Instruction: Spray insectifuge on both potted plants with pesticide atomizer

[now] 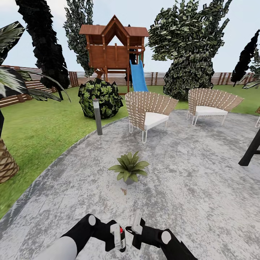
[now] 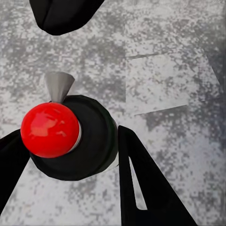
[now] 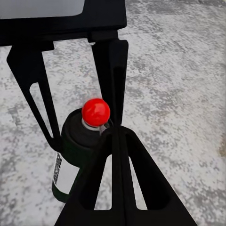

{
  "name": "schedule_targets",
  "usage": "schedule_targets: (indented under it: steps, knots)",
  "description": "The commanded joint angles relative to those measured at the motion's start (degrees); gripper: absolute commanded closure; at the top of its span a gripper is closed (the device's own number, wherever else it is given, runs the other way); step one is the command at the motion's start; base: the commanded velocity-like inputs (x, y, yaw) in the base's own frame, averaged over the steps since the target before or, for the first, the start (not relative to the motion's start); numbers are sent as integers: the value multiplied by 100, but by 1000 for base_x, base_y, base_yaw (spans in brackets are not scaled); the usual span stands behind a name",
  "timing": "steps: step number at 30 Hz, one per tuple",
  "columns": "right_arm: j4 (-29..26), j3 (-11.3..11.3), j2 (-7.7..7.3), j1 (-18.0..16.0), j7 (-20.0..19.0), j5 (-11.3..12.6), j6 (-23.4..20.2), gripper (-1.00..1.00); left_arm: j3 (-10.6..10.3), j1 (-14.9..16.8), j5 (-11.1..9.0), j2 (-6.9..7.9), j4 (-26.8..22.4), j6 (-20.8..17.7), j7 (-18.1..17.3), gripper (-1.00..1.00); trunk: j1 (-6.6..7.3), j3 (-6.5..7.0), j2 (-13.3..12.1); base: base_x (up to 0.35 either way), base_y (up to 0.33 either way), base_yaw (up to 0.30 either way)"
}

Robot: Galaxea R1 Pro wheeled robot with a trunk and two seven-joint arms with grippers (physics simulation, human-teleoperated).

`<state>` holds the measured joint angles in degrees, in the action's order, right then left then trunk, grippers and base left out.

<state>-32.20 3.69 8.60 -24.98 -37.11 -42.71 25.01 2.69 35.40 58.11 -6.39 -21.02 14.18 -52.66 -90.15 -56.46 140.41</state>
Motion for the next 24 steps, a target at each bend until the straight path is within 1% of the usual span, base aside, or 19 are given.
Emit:
schedule_targets:
  steps: [1, 4, 9, 19, 21, 22, 24]
  knots:
    - [-5, -8, 1, -1, 2, -53, 31, 100, 30, 2, 42, -7, -7, 24, -16, 100, 1, -6, 2, 0, 0, 0]
    - [-5, -8, 1, 0, 2, -53, 33, 100, 30, 5, 36, -8, -7, 45, -16, 100, 1, -6, 2, 0, 0, 0]
    - [-5, -8, 1, 1, 2, -53, 31, 100, 58, 7, 34, 6, 14, 230, -16, 100, 1, -6, 2, 0, 0, 0]
    - [-5, -8, 1, 1, 2, -53, 33, 100, 73, 10, 32, 10, 50, 280, -16, 100, 1, -6, 2, 0, 0, 0]
    - [-5, -8, 1, 1, 2, -53, 32, 100, 73, 7, -24, 8, 53, 286, -18, 100, 1, -6, 2, 0, 0, 0]
    - [-5, -8, 1, 2, 2, -53, 32, 100, 67, 6, -103, 7, 55, 296, -21, 100, 1, -6, 2, 0, 0, 0]
    - [-5, -8, 1, 2, 2, -53, 32, 100, 60, 3, -194, 8, 60, 314, -24, 100, 1, -6, 2, 0, 0, 0]
